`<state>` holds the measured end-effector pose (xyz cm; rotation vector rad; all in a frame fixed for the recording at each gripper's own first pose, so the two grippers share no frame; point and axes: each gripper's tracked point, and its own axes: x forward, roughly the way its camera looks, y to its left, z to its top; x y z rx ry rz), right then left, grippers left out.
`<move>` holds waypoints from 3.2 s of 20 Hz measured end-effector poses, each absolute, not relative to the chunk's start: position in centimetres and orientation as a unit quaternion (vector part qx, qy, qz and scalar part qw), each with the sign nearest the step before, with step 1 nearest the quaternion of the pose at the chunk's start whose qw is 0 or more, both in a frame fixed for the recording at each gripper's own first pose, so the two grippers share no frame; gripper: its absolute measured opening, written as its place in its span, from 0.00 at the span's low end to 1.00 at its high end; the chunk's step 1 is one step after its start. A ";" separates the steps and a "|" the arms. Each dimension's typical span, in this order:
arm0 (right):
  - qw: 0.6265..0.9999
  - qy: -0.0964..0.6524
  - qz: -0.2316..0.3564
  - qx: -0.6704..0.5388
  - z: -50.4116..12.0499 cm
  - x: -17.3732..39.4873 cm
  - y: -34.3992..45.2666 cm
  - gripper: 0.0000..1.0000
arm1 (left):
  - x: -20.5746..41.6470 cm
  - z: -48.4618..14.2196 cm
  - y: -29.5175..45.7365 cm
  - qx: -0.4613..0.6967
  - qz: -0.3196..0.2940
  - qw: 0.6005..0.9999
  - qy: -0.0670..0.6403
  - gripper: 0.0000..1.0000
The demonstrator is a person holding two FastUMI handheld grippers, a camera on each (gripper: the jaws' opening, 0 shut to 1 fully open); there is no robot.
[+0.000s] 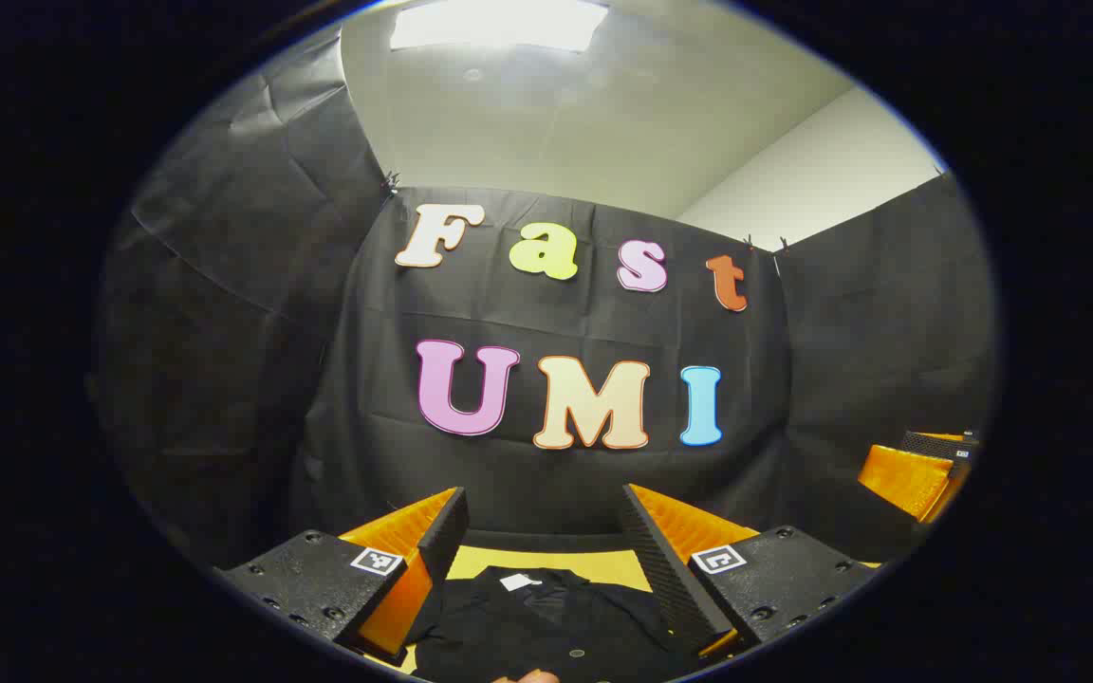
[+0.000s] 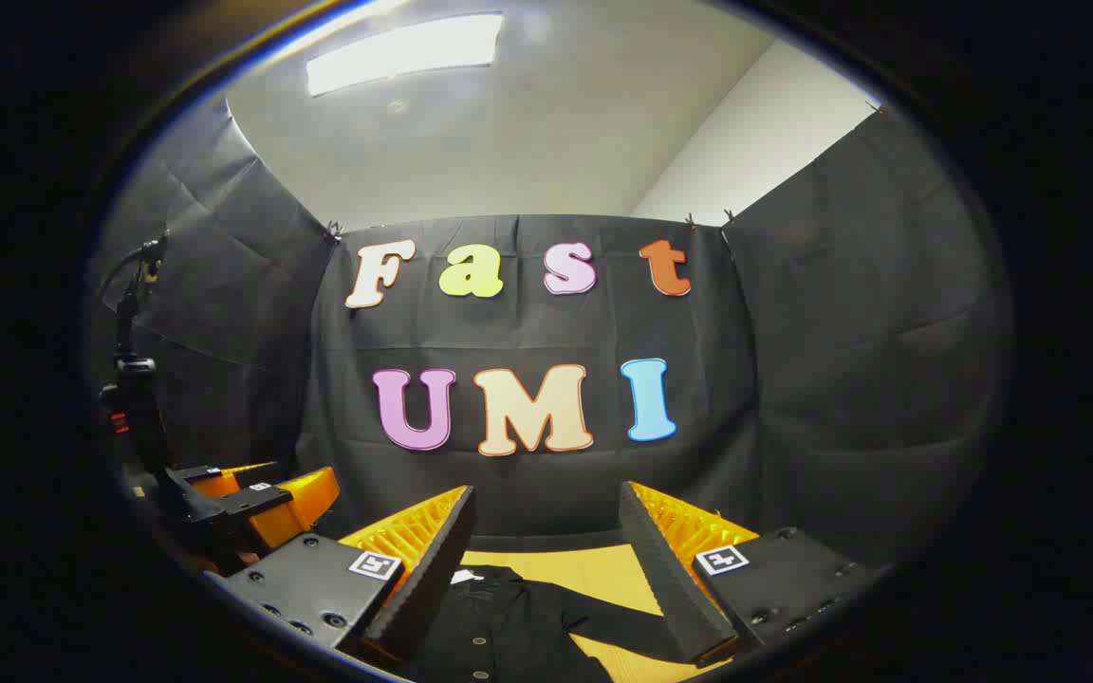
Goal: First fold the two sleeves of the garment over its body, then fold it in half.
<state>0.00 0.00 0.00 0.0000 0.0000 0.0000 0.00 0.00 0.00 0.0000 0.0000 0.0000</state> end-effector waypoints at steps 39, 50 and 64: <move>0.995 0.074 -0.008 -0.061 -7.4 5.7 -11.6 0.96 | 0.1 -1.8 -2.1 0.033 0.072 0.997 0.005 0.94; 0.981 0.165 -0.017 -0.095 -17.0 8.1 -21.1 0.98 | 0.3 -2.5 -4.1 0.071 0.117 0.991 0.008 0.95; 0.924 0.365 -0.032 -0.105 -34.3 5.4 -31.0 0.98 | 0.6 -2.9 -7.3 0.102 0.127 0.986 0.022 0.95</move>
